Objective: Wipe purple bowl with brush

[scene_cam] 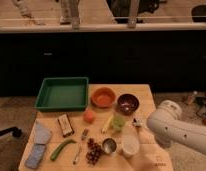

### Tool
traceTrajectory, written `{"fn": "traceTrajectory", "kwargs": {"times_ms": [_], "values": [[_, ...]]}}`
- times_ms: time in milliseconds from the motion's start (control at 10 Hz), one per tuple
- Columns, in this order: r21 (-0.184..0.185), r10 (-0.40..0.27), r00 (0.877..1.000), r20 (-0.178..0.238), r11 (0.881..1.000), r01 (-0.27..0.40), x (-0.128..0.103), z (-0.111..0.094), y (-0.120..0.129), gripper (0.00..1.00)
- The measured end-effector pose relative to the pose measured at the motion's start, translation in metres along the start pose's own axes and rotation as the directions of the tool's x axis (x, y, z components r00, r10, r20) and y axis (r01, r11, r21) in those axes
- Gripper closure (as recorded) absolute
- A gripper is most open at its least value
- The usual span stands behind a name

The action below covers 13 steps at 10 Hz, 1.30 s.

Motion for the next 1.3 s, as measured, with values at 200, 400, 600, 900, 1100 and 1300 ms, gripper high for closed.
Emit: {"fn": "traceTrajectory", "kwargs": {"times_ms": [200,400,600,900,1100,1300], "values": [[-0.002,-0.044,0.999,0.032,0.999,0.044,-0.004,0.01,-0.014,1.0],[-0.005,-0.098,0.993,0.061,0.995,0.099,-0.004,0.02,-0.031,1.0],[-0.006,-0.134,0.987,0.083,0.991,0.135,-0.009,0.025,-0.042,1.0],[-0.008,-0.177,0.98,0.095,0.984,0.178,-0.008,0.026,-0.053,1.0],[-0.008,-0.176,0.98,0.095,0.984,0.178,-0.009,0.026,-0.053,0.91],[-0.008,-0.176,0.98,0.095,0.984,0.178,-0.009,0.026,-0.053,0.69]]}}
